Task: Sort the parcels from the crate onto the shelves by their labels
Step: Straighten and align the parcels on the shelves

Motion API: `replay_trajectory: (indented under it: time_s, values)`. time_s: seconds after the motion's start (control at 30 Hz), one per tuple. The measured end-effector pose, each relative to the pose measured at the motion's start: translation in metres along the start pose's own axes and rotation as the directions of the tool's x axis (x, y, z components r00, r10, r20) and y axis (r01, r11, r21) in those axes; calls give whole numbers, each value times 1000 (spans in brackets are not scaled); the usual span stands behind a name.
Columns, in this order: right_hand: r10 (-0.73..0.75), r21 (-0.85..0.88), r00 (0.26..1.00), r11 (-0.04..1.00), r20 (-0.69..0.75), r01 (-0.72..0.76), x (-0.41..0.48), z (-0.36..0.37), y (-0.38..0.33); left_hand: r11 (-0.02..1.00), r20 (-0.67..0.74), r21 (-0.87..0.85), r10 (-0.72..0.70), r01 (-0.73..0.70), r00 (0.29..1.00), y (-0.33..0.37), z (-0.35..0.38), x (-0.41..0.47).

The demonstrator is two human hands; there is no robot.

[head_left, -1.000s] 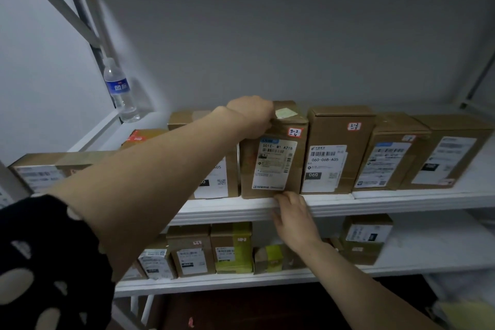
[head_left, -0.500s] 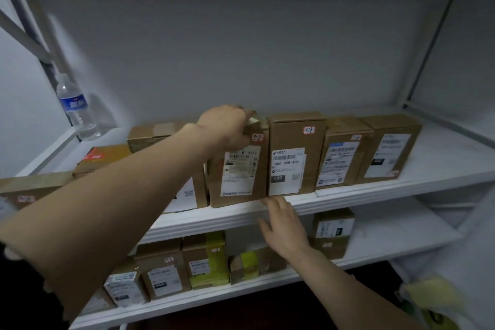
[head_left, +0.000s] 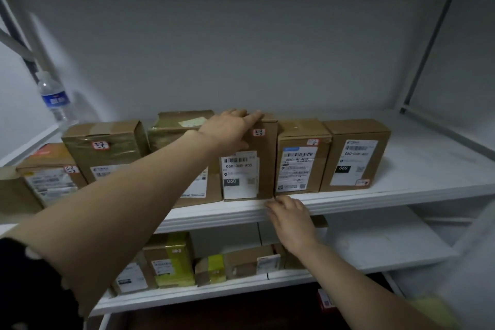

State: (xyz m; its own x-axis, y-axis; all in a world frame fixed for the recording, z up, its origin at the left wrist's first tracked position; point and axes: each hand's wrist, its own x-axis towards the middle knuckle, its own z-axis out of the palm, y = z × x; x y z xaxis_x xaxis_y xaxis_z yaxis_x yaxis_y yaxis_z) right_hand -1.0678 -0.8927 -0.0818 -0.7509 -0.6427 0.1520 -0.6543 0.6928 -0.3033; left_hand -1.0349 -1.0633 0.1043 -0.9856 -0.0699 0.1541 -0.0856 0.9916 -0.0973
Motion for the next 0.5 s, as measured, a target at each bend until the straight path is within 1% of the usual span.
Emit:
replay_trajectory:
  time_s: [0.1,0.17,0.23,0.33,0.37,0.43,0.5]
  values:
    - [-64,-2,997,998,33,64,3,-1,7,999,-22,11,-45,46,999,5,2,5]
    - [-58,13,997,998,44,57,7,-1,10,997,-37,32,-70,71,997,7,3,7]
    - [-41,44,997,998,66,39,13,3,11,994,-58,57,-86,89,995,8,5,9]
    - [26,166,995,985,101,-42,17,7,8,992,-77,76,-97,103,992,7,7,11]
    - [27,173,994,984,102,-44,18,8,8,991,-82,81,-98,105,992,7,7,11]
    - [-8,116,994,993,108,-4,19,6,6,990,-92,89,-101,109,991,6,7,11]
    - [-41,72,997,997,73,36,20,3,4,990,-102,88,-104,113,989,7,8,12]
